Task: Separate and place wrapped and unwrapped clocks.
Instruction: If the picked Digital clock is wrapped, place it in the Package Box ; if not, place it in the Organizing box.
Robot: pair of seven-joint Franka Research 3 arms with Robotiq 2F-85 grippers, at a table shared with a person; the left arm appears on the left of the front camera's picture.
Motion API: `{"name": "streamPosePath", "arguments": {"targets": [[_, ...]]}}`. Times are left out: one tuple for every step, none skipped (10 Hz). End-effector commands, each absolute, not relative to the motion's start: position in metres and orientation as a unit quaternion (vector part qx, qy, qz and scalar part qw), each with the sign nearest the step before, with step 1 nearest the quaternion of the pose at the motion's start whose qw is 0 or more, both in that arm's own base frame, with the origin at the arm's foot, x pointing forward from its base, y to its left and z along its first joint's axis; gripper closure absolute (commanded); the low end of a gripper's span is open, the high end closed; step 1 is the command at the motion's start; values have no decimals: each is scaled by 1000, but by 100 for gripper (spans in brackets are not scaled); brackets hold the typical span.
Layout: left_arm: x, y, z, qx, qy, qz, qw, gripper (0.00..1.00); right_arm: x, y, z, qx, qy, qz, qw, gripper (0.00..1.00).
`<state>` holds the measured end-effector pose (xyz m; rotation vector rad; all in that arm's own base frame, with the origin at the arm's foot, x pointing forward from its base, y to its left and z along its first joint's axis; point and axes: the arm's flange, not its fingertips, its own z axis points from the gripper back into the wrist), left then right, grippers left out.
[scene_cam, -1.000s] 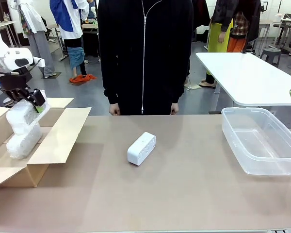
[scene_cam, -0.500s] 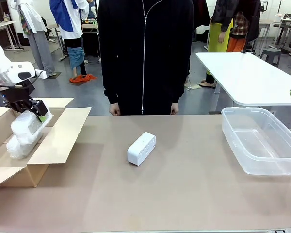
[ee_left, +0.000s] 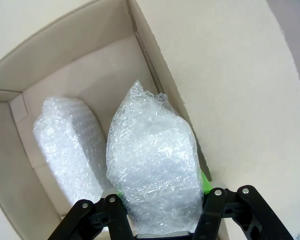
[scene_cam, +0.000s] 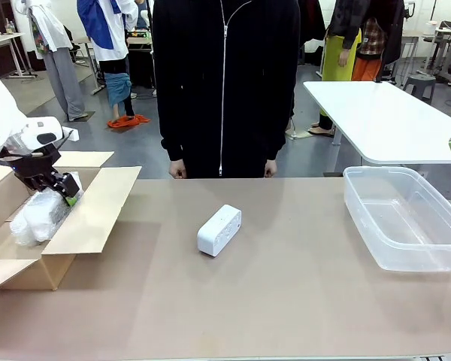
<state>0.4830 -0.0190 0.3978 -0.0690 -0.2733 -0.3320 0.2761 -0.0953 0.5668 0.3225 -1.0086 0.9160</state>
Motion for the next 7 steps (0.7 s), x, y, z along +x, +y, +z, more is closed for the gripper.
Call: {"name": "streamPosePath", "arguments": {"targets": [[486,-10,390,-51,-154,-168,972,45,279,-95,566,159,-470,427,756,0],[486,-5,386,-51,-155,-160,974,45,279,-95,566,159,-470,427,756,0],[488,-3,385,-52,-155,-156,974,45,279,-95,566,159,-470,427,756,0],[489,-3,384,-54,-157,-157,974,45,279,-95,566,159,-470,427,756,0],[490,-3,384,-51,-172,-157,971,58,279,-95,566,159,-470,427,756,0],[491,-3,384,-45,-178,-157,970,62,279,-95,566,159,-470,427,756,0],[492,-2,384,-38,-179,-159,970,76,279,-95,566,159,-470,427,756,0]]}}
